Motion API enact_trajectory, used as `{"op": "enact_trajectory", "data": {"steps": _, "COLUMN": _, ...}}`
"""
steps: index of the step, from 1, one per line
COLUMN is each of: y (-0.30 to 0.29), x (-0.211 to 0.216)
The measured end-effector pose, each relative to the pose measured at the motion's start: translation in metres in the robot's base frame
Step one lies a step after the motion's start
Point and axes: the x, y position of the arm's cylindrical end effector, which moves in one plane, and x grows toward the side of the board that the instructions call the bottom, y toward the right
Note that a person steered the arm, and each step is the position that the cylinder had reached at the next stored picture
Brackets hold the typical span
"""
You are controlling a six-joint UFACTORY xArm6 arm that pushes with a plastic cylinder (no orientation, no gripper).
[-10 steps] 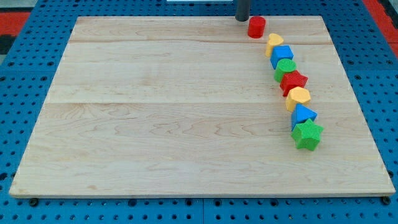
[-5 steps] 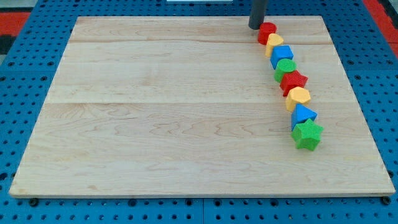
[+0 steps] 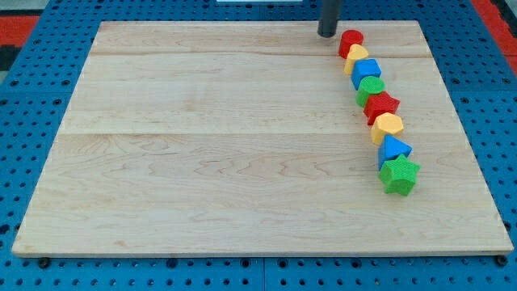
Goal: Slide the red circle closer to the yellow heart
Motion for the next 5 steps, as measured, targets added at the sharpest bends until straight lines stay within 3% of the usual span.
{"op": "enact_trajectory", "data": {"steps": 5, "y": 0.015, "x": 0.033}}
